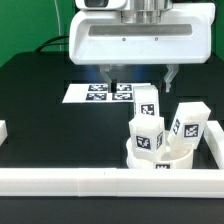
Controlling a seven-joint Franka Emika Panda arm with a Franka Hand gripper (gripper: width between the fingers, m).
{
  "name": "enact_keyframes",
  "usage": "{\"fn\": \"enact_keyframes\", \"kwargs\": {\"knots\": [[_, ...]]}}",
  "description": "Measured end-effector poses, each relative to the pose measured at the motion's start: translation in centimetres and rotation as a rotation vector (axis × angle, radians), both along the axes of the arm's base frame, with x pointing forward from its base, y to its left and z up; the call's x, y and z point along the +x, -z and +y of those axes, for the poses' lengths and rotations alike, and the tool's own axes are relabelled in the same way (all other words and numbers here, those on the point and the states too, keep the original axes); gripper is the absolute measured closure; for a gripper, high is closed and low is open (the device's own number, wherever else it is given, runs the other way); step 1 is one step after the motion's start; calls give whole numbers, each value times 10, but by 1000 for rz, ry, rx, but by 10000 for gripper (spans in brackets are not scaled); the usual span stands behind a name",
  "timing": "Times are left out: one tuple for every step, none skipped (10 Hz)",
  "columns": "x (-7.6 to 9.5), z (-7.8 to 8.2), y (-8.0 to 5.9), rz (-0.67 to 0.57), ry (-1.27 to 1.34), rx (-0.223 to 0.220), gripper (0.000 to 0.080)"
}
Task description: Assemble stool
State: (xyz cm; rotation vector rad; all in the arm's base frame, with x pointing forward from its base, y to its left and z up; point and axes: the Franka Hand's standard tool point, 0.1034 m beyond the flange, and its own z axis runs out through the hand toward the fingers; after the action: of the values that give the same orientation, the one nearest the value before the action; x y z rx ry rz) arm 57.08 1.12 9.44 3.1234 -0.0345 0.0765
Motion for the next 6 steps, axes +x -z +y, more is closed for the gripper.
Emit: {"fn": "enact_keyframes", "kwargs": {"knots": [[0, 0, 1, 1, 0, -1, 150], [0, 0, 1, 1, 0, -1, 150], [0, 0, 1, 2, 0, -1, 150], [0, 0, 1, 2, 0, -1, 275], [-1, 0, 1, 2, 0, -1, 412], [0, 1, 1, 1, -1, -1, 412]]}}
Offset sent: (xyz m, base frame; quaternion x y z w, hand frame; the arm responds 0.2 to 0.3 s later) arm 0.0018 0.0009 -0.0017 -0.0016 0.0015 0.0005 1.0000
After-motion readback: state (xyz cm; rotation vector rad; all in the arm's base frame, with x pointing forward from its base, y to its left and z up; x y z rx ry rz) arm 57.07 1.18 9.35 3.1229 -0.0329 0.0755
